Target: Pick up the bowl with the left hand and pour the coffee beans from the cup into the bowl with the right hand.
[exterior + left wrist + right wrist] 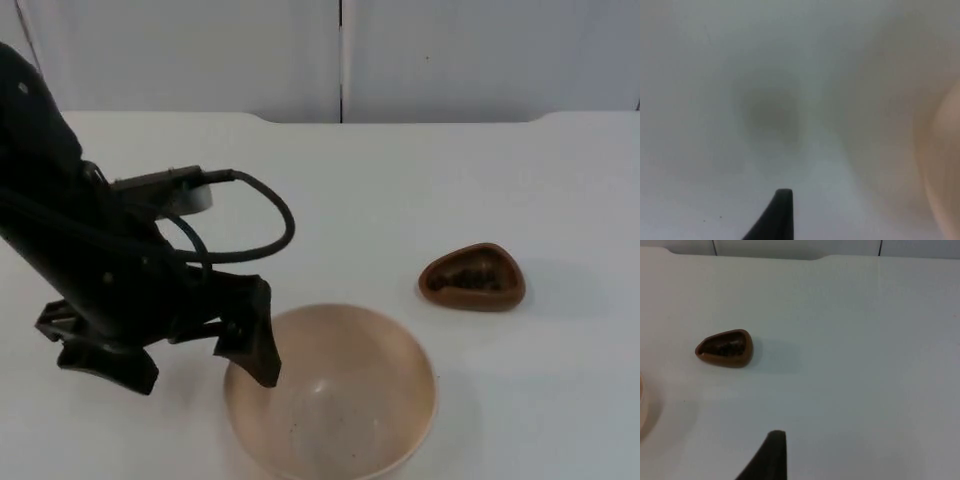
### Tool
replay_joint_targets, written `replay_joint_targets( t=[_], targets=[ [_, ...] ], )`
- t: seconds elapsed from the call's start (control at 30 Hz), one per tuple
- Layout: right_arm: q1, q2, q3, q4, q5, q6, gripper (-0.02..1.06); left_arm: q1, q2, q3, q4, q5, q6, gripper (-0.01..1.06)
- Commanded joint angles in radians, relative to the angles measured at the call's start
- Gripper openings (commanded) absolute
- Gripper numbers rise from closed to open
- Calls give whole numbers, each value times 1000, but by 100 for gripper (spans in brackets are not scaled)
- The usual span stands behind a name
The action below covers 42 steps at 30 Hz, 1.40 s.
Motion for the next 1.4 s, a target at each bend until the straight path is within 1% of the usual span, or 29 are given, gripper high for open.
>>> replay_joint_targets(
  t=[0.0,0.23,0.3,0.37,0.4,0.53,0.57,0.7,0.73,0.77,0.8,0.83,0.87,1.0,1.13,1.2,1.23,1.3,1.37],
  targets=[
    [-8,-4,2,-5,-3,-4,105,-12,38,-18,-18,-18,-13,102],
    [-8,-4,2,-5,-3,-4,105,-17,66,-18,-20,-61,-13,101],
    [-8,-4,2,-5,-3,-4,105,-17,66,-18,-15,-65,-13,97],
    [-8,-4,2,-5,-3,-4,105,-17,66,-18,-15,-69,-13,91],
    [-8,-4,2,-5,-3,-4,105,-17,66,-18,-15,-69,-13,91],
    [-8,-4,2,-5,-3,-4,105,-17,66,-18,-32,-69,-18,71],
    [-8,-4,2,-5,-3,-4,105,-17,66,-18,-32,-69,-18,71],
    [-8,-4,2,-5,-3,-4,105,-17,66,-18,-63,-57,-18,47],
    [-8,-4,2,-5,-3,-4,105,-17,66,-18,-63,-57,-18,47],
    [-8,-4,2,-5,-3,-4,105,-17,66,-18,-63,-57,-18,40],
    [-8,-4,2,-5,-3,-4,105,-17,66,-18,-63,-57,-18,28],
    [-8,-4,2,-5,-3,-4,105,-17,66,-18,-66,-57,-18,22],
    [-8,-4,2,-5,-3,-4,105,-17,66,-18,-66,-57,-18,22],
    [-8,-4,2,-5,-3,-4,105,-17,66,-18,-66,-55,-18,-1],
    [-8,-4,2,-5,-3,-4,105,-17,66,-18,-66,-55,-18,0],
    [-8,-4,2,-5,-3,-4,105,-17,64,-29,-66,-24,-18,0],
    [-8,-4,2,-5,-3,-4,105,-17,64,-29,-66,-24,-18,0],
    [-8,-4,2,-5,-3,-4,105,-17,54,-52,-59,14,-18,0],
    [-8,-4,2,-5,-3,-4,105,-17,26,-73,-50,25,-30,0]
  ],
)
